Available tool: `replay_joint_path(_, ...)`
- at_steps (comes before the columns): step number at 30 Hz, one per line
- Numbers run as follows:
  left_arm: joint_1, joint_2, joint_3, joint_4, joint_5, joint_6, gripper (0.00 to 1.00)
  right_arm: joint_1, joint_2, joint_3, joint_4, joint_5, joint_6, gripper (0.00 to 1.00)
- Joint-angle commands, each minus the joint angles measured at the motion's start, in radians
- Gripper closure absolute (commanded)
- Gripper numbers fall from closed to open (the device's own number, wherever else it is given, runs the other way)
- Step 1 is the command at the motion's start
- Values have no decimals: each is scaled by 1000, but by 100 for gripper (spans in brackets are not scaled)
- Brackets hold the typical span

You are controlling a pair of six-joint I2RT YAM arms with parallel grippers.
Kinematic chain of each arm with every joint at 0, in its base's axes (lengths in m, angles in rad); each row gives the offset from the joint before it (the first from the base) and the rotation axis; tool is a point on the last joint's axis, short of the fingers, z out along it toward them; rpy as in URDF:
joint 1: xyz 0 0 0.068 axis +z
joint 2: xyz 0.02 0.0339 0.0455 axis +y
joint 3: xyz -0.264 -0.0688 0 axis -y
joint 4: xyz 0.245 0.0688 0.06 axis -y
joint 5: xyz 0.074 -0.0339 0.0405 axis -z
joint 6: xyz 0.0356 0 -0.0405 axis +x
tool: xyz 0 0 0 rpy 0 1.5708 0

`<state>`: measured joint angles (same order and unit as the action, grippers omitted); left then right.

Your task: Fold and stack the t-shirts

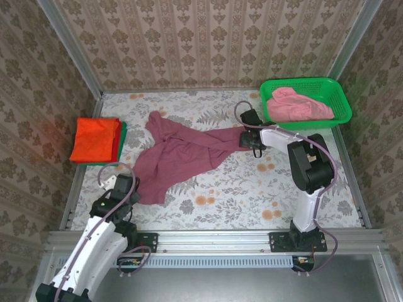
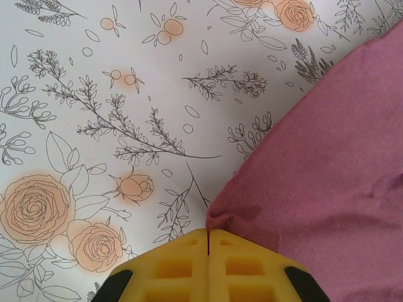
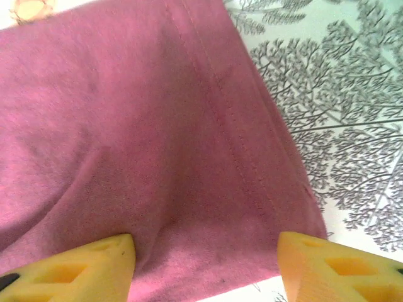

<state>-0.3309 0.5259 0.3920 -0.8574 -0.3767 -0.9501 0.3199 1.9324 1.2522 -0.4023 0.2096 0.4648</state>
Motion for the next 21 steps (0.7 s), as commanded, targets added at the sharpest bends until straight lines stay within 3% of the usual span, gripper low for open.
replay_joint_path(1,14,-13,-2,11,14,-1,100,1,29,17,-78,-71,29,43)
replay_joint_path(4,20,-13,-2,17,20,2,100,-2,23,7,-96,-105,26,52)
replay_joint_path(9,25,-24,-8,17,19,3,100,-24,-26,-42,-87,-146,45,99)
replay_joint_path(14,29,-44,-15,22,31,10,100,-23,-222,-120,-72,-52,77,100)
replay_joint_path(17,32,-42,-16,34,39,16,100,-12,-365,-116,-103,48,75,100)
replay_joint_path(21,42,-42,-10,50,34,27,100,-11,-483,-64,-114,74,46,100)
